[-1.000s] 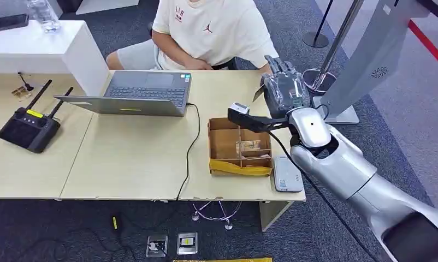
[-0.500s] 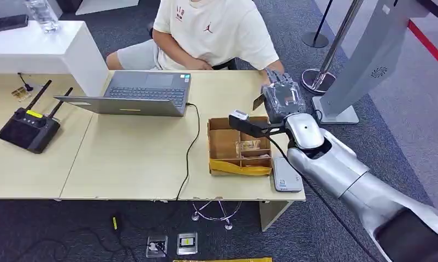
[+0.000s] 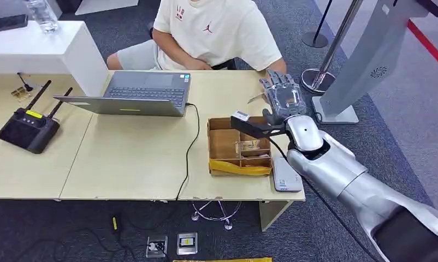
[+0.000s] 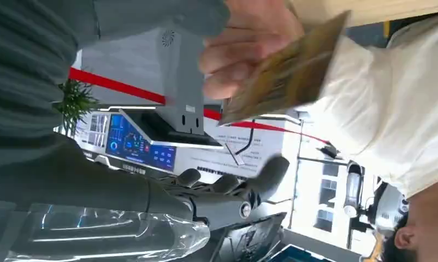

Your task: Pass the card to the sensor for recognition and then transmit it.

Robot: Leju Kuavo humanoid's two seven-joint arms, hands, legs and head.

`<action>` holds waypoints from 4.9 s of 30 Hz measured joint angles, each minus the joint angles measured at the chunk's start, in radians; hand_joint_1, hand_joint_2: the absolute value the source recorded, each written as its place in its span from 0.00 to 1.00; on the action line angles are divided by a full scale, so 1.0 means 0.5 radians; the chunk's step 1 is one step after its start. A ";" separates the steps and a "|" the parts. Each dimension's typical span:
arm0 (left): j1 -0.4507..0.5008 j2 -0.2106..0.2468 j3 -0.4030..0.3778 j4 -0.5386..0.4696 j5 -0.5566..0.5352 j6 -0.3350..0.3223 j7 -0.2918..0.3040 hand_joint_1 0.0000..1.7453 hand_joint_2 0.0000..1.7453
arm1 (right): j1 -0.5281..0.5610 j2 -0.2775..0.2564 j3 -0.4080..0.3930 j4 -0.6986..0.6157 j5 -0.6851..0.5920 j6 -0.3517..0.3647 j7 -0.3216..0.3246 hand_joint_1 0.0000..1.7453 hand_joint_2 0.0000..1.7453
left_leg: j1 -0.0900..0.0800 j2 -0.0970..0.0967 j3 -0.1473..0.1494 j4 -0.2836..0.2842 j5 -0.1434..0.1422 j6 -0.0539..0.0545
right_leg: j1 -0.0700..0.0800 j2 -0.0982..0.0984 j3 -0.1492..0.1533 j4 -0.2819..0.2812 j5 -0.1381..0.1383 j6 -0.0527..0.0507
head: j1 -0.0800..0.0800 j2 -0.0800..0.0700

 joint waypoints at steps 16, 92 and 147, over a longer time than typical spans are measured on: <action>0.003 0.000 0.000 0.000 0.000 0.000 -0.002 0.00 0.00 | 0.053 -0.087 -0.022 -0.059 0.031 -0.200 0.133 0.00 1.00 | 0.000 0.002 0.002 0.000 0.000 0.000 | 0.000 0.002 0.000 -0.001 0.000 0.000 | 0.000 -0.001; 0.071 -0.004 0.008 0.000 0.143 0.000 -0.082 0.00 0.00 | 1.010 -0.293 -0.676 -0.965 -0.168 0.110 -0.136 0.00 1.00 | 0.000 0.006 0.001 0.000 -0.004 0.000 | 0.000 0.003 0.001 -0.002 0.000 0.000 | 0.000 -0.001; 0.073 -0.006 0.008 0.000 0.190 0.000 -0.070 0.00 0.00 | 0.772 -0.085 -0.217 -0.414 -0.134 -0.107 -0.134 0.00 1.00 | 0.000 0.007 0.002 0.000 -0.004 0.000 | 0.000 0.004 0.000 -0.002 -0.001 0.000 | 0.000 0.000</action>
